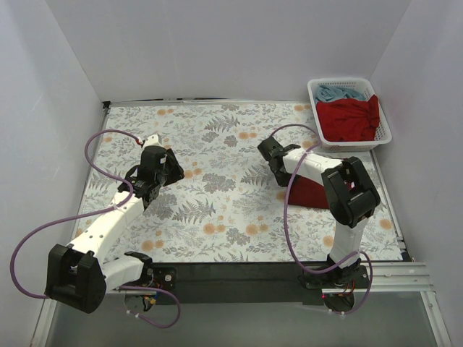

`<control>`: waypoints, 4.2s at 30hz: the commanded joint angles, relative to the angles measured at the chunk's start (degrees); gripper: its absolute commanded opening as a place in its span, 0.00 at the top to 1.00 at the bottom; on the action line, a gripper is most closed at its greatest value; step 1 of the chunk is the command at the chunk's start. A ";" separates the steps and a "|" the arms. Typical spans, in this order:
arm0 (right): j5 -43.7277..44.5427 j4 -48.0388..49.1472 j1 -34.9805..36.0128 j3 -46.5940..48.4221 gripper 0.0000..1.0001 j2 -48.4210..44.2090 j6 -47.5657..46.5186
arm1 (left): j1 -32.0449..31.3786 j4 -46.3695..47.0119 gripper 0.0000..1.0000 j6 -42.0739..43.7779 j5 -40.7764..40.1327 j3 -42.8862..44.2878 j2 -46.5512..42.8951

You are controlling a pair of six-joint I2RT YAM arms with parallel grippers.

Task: Fold and stack the t-shirts
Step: Neatly place the folded tshirt to the corner, then reset both grippers

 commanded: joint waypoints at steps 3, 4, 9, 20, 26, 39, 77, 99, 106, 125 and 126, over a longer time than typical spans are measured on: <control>13.34 -3.15 -0.10 -2.62 0.99 0.45 -2.90 | 0.48 -0.16 0.59 0.39 0.51 0.05 -0.55; 15.12 -3.06 -0.28 -3.15 0.99 0.36 -3.86 | 0.48 -0.16 0.59 0.39 0.51 -0.04 -0.46; 22.24 0.18 -1.07 -6.92 0.99 0.71 -12.29 | 0.66 -0.24 0.59 0.30 0.69 0.05 -0.37; 22.52 12.32 -6.08 -11.15 0.99 1.06 -23.47 | 0.66 -0.24 0.59 0.39 0.95 -0.13 -0.46; 22.34 15.83 -7.92 -11.24 0.99 3.08 -26.63 | 0.66 -0.24 0.59 0.39 1.12 -0.13 -0.11; 24.80 16.98 -9.07 -15.46 0.99 1.24 -25.06 | 0.66 -0.24 0.59 0.39 1.39 -0.22 0.68; -7.80 0.90 -7.40 -2.36 0.41 -39.17 -7.47 | 0.66 -4.54 0.56 0.39 -2.56 0.22 -4.76; -0.78 5.03 -7.40 -30.31 0.02 -98.07 -8.88 | 0.66 -15.89 0.11 -1.54 -14.78 -4.43 -49.22; 0.19 7.31 -7.40 -35.32 0.02 -104.93 -8.97 | 0.66 -14.75 0.02 -4.08 -17.33 -10.14 -56.53; -1.57 8.10 -7.40 -38.31 0.02 -105.99 -8.00 | 0.57 -13.43 0.02 -6.55 -15.75 -14.72 -60.32; -1.74 8.10 -7.40 -38.31 0.02 -105.99 -8.00 | 0.66 -13.43 0.02 -6.64 -15.75 -14.72 -59.97</control>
